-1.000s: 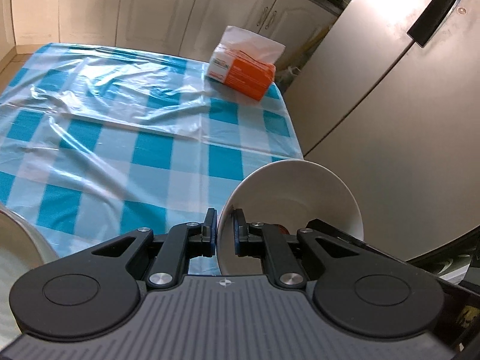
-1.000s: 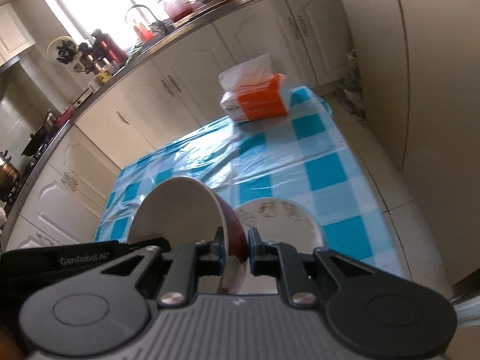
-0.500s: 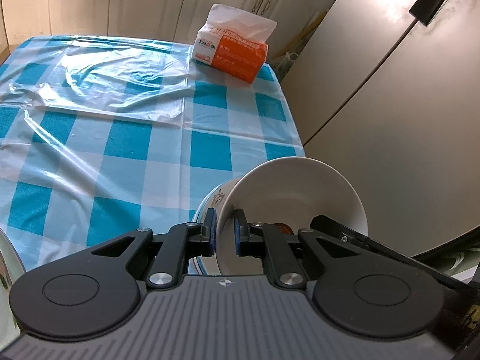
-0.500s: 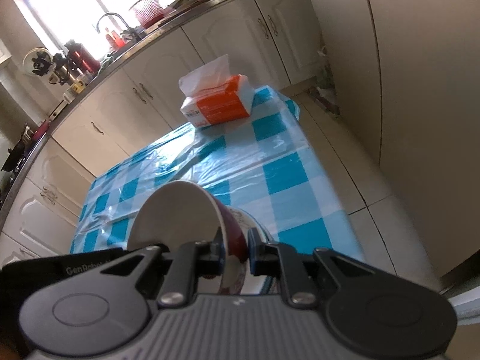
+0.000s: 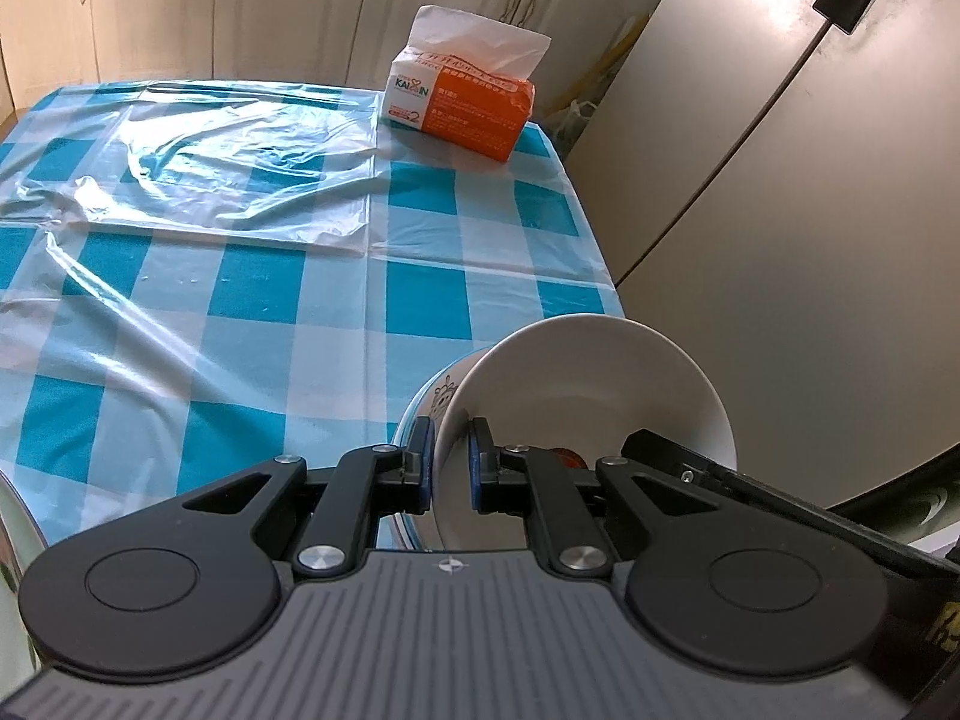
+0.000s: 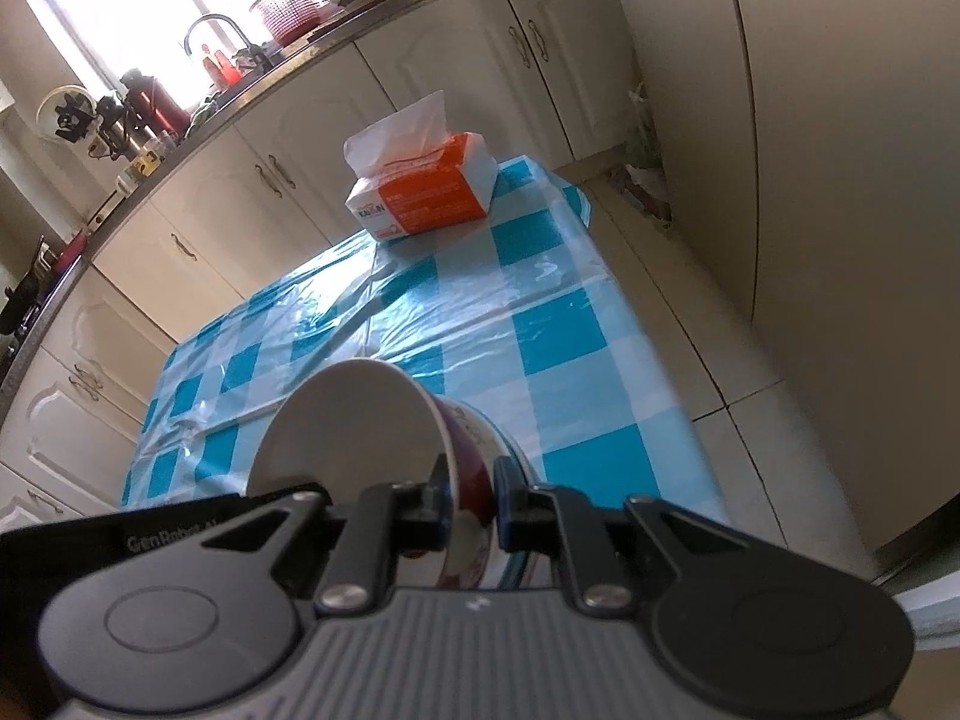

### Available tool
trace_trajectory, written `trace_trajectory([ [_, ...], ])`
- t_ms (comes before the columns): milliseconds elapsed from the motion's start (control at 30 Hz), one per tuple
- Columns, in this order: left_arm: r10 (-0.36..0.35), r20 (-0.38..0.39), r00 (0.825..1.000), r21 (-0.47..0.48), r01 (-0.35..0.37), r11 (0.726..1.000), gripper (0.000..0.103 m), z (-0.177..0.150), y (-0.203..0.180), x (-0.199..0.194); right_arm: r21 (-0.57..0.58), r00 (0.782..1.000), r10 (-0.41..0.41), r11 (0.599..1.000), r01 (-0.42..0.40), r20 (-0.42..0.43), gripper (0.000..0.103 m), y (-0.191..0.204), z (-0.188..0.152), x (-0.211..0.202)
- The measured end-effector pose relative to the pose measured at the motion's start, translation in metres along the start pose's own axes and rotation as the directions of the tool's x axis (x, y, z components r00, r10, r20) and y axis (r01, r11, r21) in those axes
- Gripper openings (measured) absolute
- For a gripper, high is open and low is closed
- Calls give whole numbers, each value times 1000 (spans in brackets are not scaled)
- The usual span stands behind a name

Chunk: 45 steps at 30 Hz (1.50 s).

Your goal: Organize plates and bowls

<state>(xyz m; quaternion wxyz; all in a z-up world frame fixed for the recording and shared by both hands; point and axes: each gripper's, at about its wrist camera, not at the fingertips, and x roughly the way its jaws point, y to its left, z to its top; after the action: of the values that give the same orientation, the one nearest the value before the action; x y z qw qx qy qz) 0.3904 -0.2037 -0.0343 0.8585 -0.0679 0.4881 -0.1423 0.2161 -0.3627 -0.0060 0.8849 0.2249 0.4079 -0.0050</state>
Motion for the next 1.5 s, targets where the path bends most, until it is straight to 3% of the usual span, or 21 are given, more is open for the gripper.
trace_trajectory([
  [400,0,3,1000,3,0,1000,11,-3,1,1,-28,1000,-7,1000,7,16,13,2,-2,-1],
  [967,-20,51,999,7,20,1000,11,-11,7,-8,-39,999,20,999,-18,49,27,4,-6,-5],
  [1000,-17,62,998,13,17,1000,11,-12,7,-9,-38,998,22,999,-20,57,29,4,-7,-7],
  [1100,17,123,992,47,-23,999,15,-12,5,-18,-80,993,-18,996,28,116,57,8,-7,-15],
  [1200,11,126,992,10,-13,1000,17,-7,15,-19,-103,988,-21,994,38,154,58,9,-3,-21],
  [1433,39,158,987,-32,-34,999,26,-10,40,-27,19,980,-33,999,30,195,73,-21,-8,-20],
  [1500,42,162,986,-43,-35,998,27,-14,45,-27,56,979,-47,998,36,198,74,-31,-13,-16],
])
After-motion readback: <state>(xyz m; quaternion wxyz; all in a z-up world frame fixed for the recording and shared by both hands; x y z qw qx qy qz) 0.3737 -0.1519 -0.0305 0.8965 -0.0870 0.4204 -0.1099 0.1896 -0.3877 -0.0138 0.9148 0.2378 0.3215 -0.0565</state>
